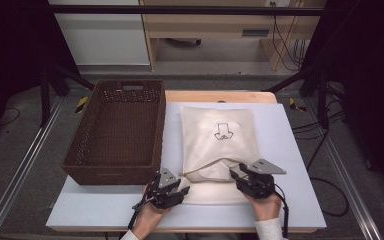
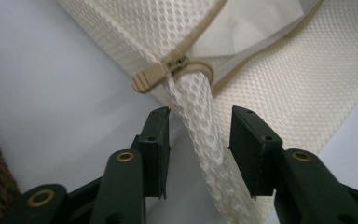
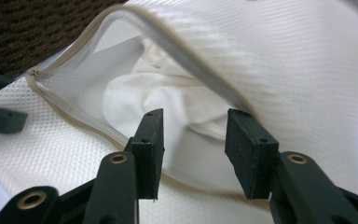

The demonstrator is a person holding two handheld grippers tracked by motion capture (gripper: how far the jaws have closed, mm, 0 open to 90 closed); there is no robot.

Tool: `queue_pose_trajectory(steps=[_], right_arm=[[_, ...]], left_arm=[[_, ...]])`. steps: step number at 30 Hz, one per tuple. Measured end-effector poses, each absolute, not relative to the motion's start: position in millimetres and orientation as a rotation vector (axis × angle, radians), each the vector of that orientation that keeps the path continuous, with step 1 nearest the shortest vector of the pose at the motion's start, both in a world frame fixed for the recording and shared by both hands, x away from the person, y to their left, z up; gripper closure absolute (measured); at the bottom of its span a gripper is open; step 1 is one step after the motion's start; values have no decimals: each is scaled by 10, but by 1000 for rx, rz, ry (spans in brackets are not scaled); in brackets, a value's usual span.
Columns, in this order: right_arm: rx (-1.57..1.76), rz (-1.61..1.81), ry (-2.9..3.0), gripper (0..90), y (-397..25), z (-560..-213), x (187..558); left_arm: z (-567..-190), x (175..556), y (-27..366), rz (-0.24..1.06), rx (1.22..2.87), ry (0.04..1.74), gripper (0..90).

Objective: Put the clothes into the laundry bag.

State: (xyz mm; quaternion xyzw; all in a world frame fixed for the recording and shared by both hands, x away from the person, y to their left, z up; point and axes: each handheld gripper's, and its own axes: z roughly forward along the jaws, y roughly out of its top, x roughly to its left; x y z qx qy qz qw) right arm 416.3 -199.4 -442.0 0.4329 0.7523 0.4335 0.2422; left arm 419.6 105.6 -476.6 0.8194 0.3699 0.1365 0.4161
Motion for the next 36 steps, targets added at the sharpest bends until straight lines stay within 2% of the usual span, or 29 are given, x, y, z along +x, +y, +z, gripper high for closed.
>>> queue_pose_trajectory(steps=[5, 6, 8, 10, 12, 13, 15, 20, 23, 25, 28, 32, 36], right_arm=[[1248, 1094, 1956, 378, -2352, -4450, 4046], [1287, 1068, 1956, 371, -2407, -4503, 4076], [1360, 1052, 1994, 425, -2479, -4635, 4145], [1410, 1036, 2045, 528, -2527, -4746, 4201], [1423, 1050, 2065, 632, -2562, -4788, 4206], [1432, 1066, 2067, 681, -2571, -4783, 4196], [1408, 1074, 2073, 722, -2583, -4757, 4159], [1398, 1077, 2093, 709, -2604, -4793, 4041], [1390, 1050, 2100, 630, -2572, -4872, 4035], [1382, 1041, 2075, 521, -2572, -4823, 4022], [1340, 1114, 2020, 416, -2540, -4670, 3955], [1200, 1242, 2025, 417, -2333, -4420, 3875], [1102, 1319, 2113, 593, -2000, -4308, 3890]], left_arm=[[-4744, 4259, 1045, 344, 2046, 946, 532], [-4752, 4278, 1033, 340, 2047, 951, 547], [-4780, 4312, 1018, 327, 2056, 962, 618], [-4801, 4319, 1020, 305, 2059, 962, 722], [-4797, 4306, 1030, 299, 2055, 961, 789], [-4788, 4296, 1036, 298, 2050, 959, 807], [-4758, 4261, 1049, 300, 2045, 957, 818], [-4783, 4188, 1106, 282, 2054, 950, 798], [-4861, 4189, 1084, 294, 2075, 945, 774], [-4861, 4191, 1089, 303, 2073, 939, 764], [-4875, 4189, 1096, 311, 2067, 935, 757], [-4877, 4162, 1066, 348, 2080, 924, 756], [-4878, 4165, 1069, 344, 2079, 927, 757]])
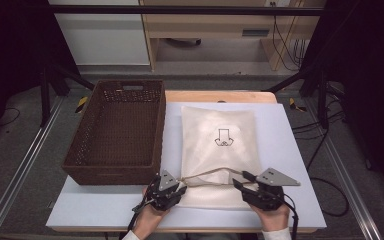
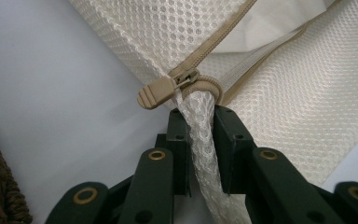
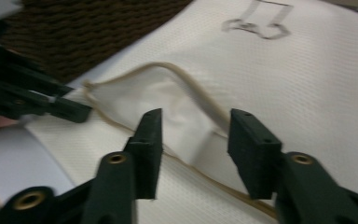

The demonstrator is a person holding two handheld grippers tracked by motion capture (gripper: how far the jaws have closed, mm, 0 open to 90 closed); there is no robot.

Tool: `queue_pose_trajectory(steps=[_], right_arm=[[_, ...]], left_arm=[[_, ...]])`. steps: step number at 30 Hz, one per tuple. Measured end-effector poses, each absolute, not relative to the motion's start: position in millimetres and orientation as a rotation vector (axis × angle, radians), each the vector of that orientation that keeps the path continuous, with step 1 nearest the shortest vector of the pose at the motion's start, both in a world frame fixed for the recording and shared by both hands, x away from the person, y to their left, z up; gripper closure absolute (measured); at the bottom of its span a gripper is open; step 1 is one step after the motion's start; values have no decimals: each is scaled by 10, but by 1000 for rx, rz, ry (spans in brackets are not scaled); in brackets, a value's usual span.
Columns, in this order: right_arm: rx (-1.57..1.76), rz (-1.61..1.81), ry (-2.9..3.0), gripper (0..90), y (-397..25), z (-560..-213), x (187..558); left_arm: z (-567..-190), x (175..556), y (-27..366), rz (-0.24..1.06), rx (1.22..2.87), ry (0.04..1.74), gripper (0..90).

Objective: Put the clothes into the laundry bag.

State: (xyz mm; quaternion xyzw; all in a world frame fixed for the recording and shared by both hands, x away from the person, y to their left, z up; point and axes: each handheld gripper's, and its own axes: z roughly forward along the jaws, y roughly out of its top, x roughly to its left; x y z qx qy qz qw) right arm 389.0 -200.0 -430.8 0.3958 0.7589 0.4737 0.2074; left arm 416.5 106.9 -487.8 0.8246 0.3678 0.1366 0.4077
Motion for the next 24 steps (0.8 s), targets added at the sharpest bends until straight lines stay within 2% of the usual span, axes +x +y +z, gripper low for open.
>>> queue_pose_trajectory(steps=[6, 7, 10, 13, 20, 24], right_arm=[[1084, 1237, 2278, 791, -1509, -4573, 4220], [1084, 1237, 2278, 791, -1509, -4573, 4220], [1136, 1165, 2277, 892, -1320, -4786, 4492], [1177, 1152, 2287, 900, -1246, -4883, 4618], [1153, 1014, 2209, 900, -1125, -4866, 4834], [1187, 911, 2081, 900, -1214, -4883, 4992]], left_arm=[[-4877, 4165, 1068, 347, 2078, 930, 766], [-4877, 4165, 1068, 347, 2078, 930, 768], [-4875, 4170, 1072, 345, 2076, 935, 777], [-4870, 4180, 1072, 335, 2076, 940, 791], [-4851, 4165, 1043, 338, 2096, 936, 832], [-4855, 4165, 1061, 326, 2096, 930, 837]])
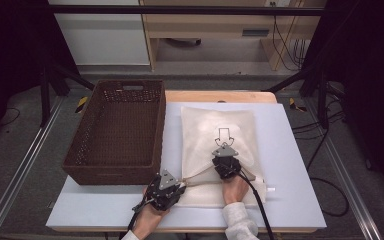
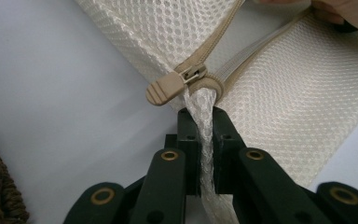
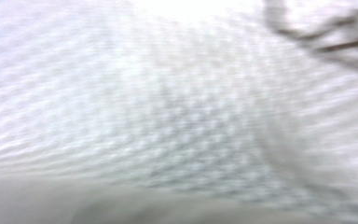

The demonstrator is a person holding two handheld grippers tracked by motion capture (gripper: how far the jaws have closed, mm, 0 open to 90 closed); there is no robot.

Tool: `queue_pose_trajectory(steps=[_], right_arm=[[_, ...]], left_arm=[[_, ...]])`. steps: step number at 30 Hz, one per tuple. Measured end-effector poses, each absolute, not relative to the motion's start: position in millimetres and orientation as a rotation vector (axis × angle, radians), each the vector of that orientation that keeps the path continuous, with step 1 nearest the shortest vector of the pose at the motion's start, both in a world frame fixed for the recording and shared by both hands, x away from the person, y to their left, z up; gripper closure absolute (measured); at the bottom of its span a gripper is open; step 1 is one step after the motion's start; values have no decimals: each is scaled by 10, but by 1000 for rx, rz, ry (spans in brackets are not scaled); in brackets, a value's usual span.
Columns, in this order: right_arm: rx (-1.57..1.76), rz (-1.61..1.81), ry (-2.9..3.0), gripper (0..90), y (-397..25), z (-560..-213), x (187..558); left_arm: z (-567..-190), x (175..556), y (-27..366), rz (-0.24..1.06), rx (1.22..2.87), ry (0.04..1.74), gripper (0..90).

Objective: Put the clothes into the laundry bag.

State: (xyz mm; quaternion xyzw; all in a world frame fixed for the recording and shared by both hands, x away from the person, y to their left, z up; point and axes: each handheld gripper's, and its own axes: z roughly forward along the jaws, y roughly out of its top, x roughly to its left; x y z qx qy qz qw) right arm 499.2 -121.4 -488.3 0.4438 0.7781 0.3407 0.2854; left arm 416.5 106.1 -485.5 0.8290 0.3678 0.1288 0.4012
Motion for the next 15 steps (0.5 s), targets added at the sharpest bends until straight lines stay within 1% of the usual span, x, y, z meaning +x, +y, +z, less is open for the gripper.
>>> queue_pose_trajectory(steps=[5, 7, 9, 15], right_arm=[[1204, 947, 2103, 890, -1276, -4863, 4950], [1210, 1015, 2128, 822, -1319, -4838, 4877], [1199, 1075, 2151, 757, -1368, -4787, 4765], [1090, 1205, 2166, 649, -1628, -4563, 4333]], left_arm=[[-4857, 4169, 1062, 329, 2093, 931, 829], [-4854, 4175, 1064, 333, 2089, 935, 811], [-4848, 4180, 1069, 333, 2082, 940, 769], [-4768, 4174, 1095, 337, 2043, 938, 609]])
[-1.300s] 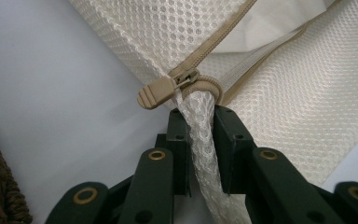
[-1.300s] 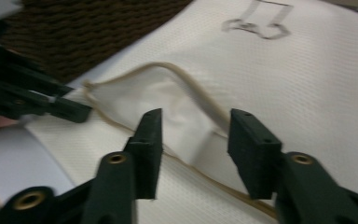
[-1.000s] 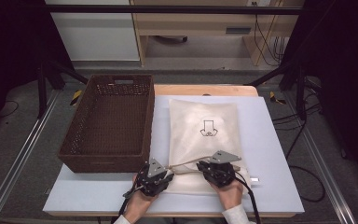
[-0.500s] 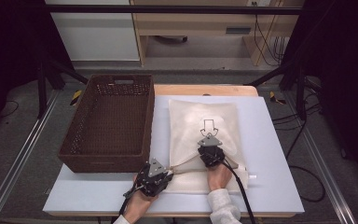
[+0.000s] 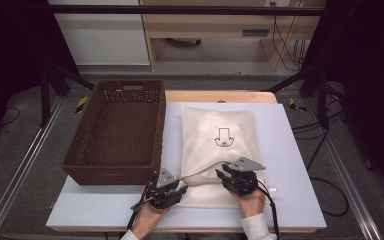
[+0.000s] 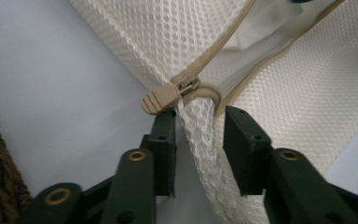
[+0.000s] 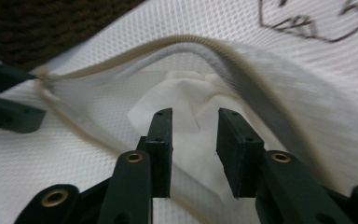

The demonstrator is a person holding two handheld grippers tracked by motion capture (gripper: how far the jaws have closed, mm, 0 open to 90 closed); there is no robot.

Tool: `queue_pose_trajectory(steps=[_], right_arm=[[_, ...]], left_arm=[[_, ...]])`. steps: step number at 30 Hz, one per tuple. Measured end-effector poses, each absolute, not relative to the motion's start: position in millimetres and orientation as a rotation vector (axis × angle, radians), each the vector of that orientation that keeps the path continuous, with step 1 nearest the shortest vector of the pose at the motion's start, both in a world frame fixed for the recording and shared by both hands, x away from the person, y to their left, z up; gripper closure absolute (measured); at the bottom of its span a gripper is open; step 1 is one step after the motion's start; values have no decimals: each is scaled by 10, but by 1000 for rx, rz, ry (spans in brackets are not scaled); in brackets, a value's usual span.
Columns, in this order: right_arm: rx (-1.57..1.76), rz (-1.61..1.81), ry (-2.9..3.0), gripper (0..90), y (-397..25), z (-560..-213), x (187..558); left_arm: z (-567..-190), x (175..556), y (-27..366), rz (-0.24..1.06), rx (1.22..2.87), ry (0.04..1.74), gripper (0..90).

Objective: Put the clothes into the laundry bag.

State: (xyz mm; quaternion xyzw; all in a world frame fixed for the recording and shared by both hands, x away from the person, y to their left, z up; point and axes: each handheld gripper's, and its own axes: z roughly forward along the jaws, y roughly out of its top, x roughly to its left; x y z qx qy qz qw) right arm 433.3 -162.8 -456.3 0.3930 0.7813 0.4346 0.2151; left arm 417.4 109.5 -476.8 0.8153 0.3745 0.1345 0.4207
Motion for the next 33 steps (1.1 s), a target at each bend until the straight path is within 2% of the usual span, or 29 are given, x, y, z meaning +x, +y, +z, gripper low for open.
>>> queue_pose_trajectory(steps=[3, 5, 6, 7, 9, 10, 12, 14, 15, 17, 19, 22, 25, 29, 33], right_arm=[[1102, 1239, 2118, 594, -1869, -4441, 4154], [1134, 1234, 2058, 527, -2067, -4388, 4062], [1134, 1234, 2058, 527, -2067, -4388, 4062], [1200, 1198, 1986, 415, -2294, -4379, 4033], [1279, 1144, 1929, 333, -2444, -4425, 4062], [1331, 1127, 1933, 335, -2513, -4477, 4104], [1399, 1119, 1981, 381, -2600, -4633, 4197], [1449, 1109, 2049, 519, -2634, -4773, 4260], [1456, 1094, 2069, 545, -2634, -4801, 4267], [1446, 1058, 2079, 655, -2619, -4798, 4251], [1428, 1041, 2090, 727, -2621, -4794, 4225], [1428, 1055, 2097, 756, -2635, -4805, 4182], [1426, 1107, 2109, 698, -2655, -4799, 4136], [1351, 1174, 2065, 497, -2650, -4703, 4116], [1295, 1270, 1972, 335, -2659, -4546, 4082]], left_arm=[[-4715, 4170, 1116, 355, 2020, 938, 519], [-4698, 4178, 1128, 355, 2014, 940, 508], [-4698, 4178, 1128, 355, 2014, 940, 507], [-4696, 4186, 1132, 354, 2014, 944, 508], [-4713, 4208, 1131, 351, 2016, 956, 526], [-4727, 4221, 1127, 340, 2021, 960, 556], [-4760, 4245, 1115, 313, 2029, 970, 638], [-4778, 4243, 1101, 336, 2047, 972, 704], [-4781, 4241, 1099, 344, 2053, 972, 727], [-4775, 4239, 1112, 354, 2053, 984, 762], [-4762, 4236, 1139, 354, 2048, 989, 772], [-4746, 4224, 1170, 358, 2041, 992, 768], [-4725, 4221, 1210, 347, 2022, 968, 706], [-4644, 4183, 1216, 347, 1982, 918, 550], [-4535, 4134, 1226, 396, 1960, 891, 418]])
